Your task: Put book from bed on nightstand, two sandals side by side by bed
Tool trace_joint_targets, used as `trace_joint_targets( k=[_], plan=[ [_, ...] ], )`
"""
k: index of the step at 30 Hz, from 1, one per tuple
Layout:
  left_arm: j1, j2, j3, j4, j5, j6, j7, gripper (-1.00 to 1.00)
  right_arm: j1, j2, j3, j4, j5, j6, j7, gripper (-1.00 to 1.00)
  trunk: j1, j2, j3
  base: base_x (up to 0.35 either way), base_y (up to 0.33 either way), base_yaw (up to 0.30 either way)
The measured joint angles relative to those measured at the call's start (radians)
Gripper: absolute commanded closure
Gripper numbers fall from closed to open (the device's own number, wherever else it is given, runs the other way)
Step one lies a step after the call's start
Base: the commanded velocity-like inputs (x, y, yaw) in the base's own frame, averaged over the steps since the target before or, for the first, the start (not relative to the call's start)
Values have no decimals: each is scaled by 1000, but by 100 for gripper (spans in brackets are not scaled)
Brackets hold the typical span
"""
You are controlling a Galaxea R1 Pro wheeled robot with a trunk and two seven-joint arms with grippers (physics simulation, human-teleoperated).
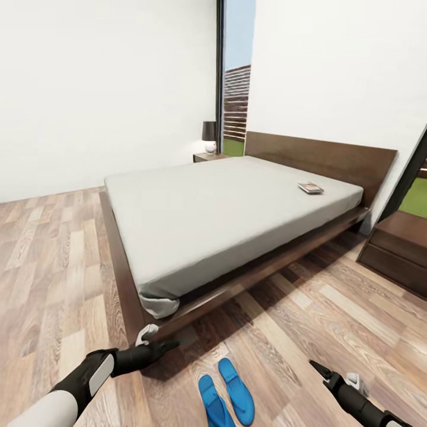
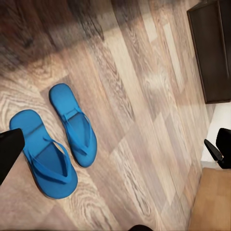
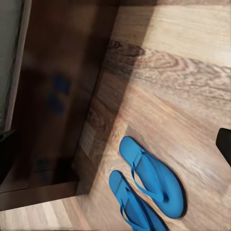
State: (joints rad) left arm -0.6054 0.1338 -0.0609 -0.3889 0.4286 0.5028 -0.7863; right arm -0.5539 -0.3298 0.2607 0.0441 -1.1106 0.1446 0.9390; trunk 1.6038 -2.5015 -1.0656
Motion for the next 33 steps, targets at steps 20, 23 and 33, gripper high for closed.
trace_joint_targets(
  k=[20,23,33],
  plan=[
    [0,0,0,10,0,-2,0,-100,0,0,2,0,1,0,0,-100,0,0,0,0,0,192],
    [0,0,0,15,0,-2,0,-100,0,0,3,0,1,-1,0,-100,0,0,0,0,0,74],
    [0,0,0,25,1,-2,0,-100,0,0,6,0,2,-1,-6,-100,0,0,0,0,0,19]
  ],
)
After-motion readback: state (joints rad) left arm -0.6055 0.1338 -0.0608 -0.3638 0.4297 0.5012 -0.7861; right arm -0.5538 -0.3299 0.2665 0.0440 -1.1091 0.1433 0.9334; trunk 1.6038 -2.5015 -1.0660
